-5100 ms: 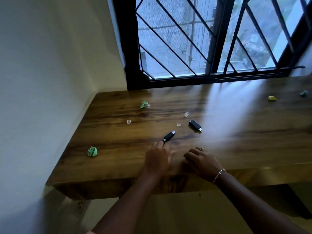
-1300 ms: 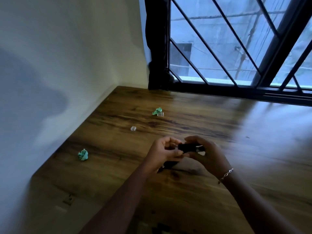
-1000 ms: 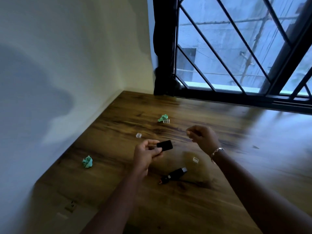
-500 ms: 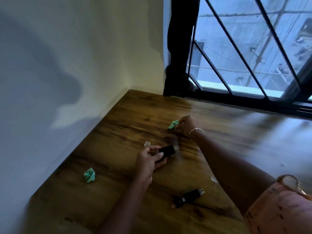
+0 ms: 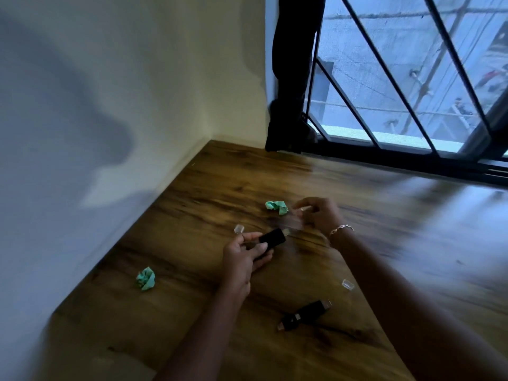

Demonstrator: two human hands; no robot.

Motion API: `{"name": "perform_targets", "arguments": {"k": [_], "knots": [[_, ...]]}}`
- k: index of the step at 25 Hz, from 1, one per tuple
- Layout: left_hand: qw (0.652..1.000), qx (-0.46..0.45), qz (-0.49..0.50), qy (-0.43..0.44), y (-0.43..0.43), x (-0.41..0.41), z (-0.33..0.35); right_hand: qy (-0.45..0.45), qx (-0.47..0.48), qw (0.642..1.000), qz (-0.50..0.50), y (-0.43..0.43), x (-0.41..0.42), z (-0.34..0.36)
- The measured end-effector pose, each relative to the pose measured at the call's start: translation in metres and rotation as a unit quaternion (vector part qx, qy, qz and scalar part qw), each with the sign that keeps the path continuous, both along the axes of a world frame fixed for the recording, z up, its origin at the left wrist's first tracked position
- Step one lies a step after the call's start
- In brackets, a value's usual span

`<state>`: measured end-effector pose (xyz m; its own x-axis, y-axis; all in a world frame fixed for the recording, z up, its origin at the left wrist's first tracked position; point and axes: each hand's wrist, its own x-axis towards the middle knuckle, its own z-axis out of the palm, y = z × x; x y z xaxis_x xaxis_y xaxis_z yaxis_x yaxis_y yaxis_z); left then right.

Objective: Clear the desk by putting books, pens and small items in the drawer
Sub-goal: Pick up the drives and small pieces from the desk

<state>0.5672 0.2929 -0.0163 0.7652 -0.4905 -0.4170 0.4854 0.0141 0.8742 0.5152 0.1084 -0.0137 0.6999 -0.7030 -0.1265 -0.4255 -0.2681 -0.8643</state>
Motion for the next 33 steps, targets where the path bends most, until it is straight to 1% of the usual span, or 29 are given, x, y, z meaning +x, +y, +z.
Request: {"name": "perform_targets", "arguments": {"k": [1,3,6,8,12,17,22,24,25,26,27,28,29,30,33], "knots": [[1.0,-0.004,0.003,-0.001,0.0,-0.002,0.002,-0.016,0.048,0.999,0.013,0.009,-0.012,0.005],[1.0,-0.011,0.005,-0.002,0.0,-0.008,0.005,-0.041,0.089,0.995,0.029,0.026,-0.032,0.014],[1.0,-0.015,-0.008,-0.008,0.0,-0.016,0.005,-0.055,0.087,0.994,0.035,0.037,-0.047,0.023],[1.0,-0.013,-0.016,-0.009,0.001,-0.021,0.005,-0.055,0.074,0.995,0.026,0.04,-0.054,0.024],[0.999,-0.014,-0.031,-0.004,0.006,-0.034,0.008,-0.069,0.079,0.994,0.009,0.048,-0.07,0.023],[0.999,-0.016,-0.049,-0.014,0.012,-0.044,0.011,-0.101,0.126,0.987,0.012,0.059,-0.083,0.021],[0.998,-0.001,-0.054,-0.025,0.012,-0.053,0.014,-0.107,0.101,0.989,0.008,0.062,-0.091,0.018],[0.997,0.009,-0.065,-0.029,0.009,-0.054,0.014,-0.1,0.101,0.99,0.022,0.06,-0.094,0.02],[0.996,0.019,-0.079,-0.036,0.007,-0.056,0.014,-0.089,0.091,0.992,0.024,0.059,-0.096,0.021],[0.994,0.036,-0.091,-0.048,0.004,-0.056,0.015,-0.069,0.048,0.996,0.015,0.055,-0.099,0.019],[0.992,0.056,-0.097,-0.059,0.002,-0.056,0.015,-0.037,-0.025,0.999,-0.004,0.049,-0.103,0.017],[0.99,0.073,-0.096,-0.069,-0.001,-0.055,0.014,0.006,-0.111,0.994,-0.02,0.042,-0.11,0.016],[0.989,0.089,-0.091,-0.077,-0.002,-0.053,0.013,0.05,-0.175,0.983,-0.027,0.036,-0.118,0.014],[0.987,0.104,-0.089,-0.084,-0.003,-0.051,0.011,0.086,-0.203,0.975,-0.019,0.032,-0.126,0.012],[0.978,0.143,-0.093,-0.117,-0.002,-0.048,0.003,0.161,-0.192,0.968,0.031,0.032,-0.14,0.003]]}}
